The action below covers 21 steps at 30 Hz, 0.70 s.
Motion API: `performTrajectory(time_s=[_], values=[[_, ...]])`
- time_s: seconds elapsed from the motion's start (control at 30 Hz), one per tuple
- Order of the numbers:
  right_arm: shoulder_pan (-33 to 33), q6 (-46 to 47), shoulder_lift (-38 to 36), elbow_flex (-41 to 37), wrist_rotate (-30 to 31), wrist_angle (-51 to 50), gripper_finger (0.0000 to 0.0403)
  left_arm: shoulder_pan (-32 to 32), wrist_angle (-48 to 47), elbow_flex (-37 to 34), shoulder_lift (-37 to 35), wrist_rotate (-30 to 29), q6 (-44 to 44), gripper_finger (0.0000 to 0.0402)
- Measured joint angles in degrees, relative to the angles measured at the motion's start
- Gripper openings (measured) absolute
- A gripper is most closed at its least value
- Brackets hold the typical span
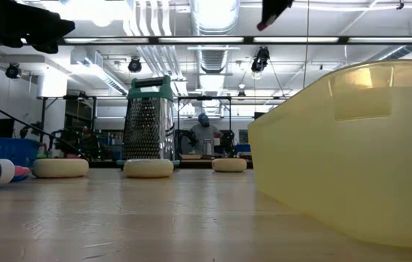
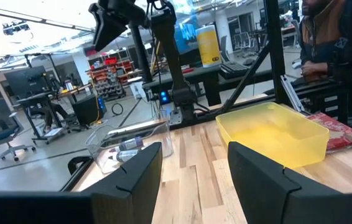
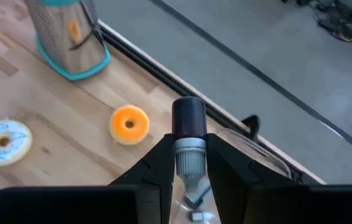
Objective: Pick & Place Food Item
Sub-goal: Put the red food coloring bottle into the transparent bin
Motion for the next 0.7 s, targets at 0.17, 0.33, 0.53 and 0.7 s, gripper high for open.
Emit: performTrajectory(time_s=[0.17,0.33,0.53,0.7], values=[[-0.50,6.96,-5.37,-9.59,1.07,0.09,0.0082,0.00,0.00,0.00,0.02,0.01,0.00,0.0188],[-1.63,12.31,-10.36,-19.96,1.14,0.06,0.0074,0.00,0.01,0.01,0.02,0.00,-0.01,0.0188],[-3.52,19.12,-14.21,-31.55,3.11,0.46,0.0081,0.00,0.00,0.00,0.02,0.01,-0.01,0.0188],[-5.55,26.38,-16.08,-40.38,3.99,1.14,0.0084,-0.01,0.00,0.00,0.02,0.01,0.00,0.0188]])
